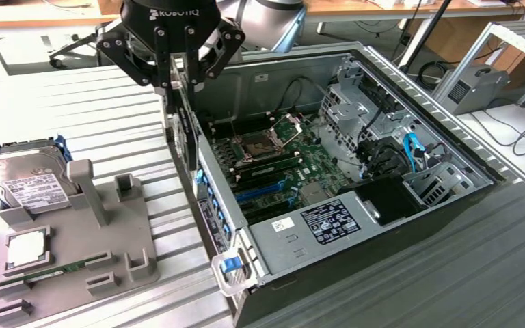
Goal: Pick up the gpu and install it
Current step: 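Pick up the gpu and move the gpu toward the slot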
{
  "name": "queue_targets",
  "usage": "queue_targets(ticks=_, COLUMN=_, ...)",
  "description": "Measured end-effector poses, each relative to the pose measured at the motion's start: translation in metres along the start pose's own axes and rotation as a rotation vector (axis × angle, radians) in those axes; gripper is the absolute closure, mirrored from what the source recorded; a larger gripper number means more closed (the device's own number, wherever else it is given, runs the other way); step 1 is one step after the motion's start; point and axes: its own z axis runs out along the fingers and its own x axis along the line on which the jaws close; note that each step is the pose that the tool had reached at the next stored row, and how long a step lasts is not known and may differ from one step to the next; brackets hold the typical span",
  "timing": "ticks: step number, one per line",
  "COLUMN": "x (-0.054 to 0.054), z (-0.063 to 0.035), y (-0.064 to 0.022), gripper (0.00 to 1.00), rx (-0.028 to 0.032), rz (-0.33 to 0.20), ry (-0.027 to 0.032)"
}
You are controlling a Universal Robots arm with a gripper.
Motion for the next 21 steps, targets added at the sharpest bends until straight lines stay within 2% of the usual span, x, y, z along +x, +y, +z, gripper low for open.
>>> queue_targets(ticks=21, x=-0.0103, z=0.0004, y=0.0008, gripper=0.74, rx=0.0001, rz=0.000, ry=0.0000)
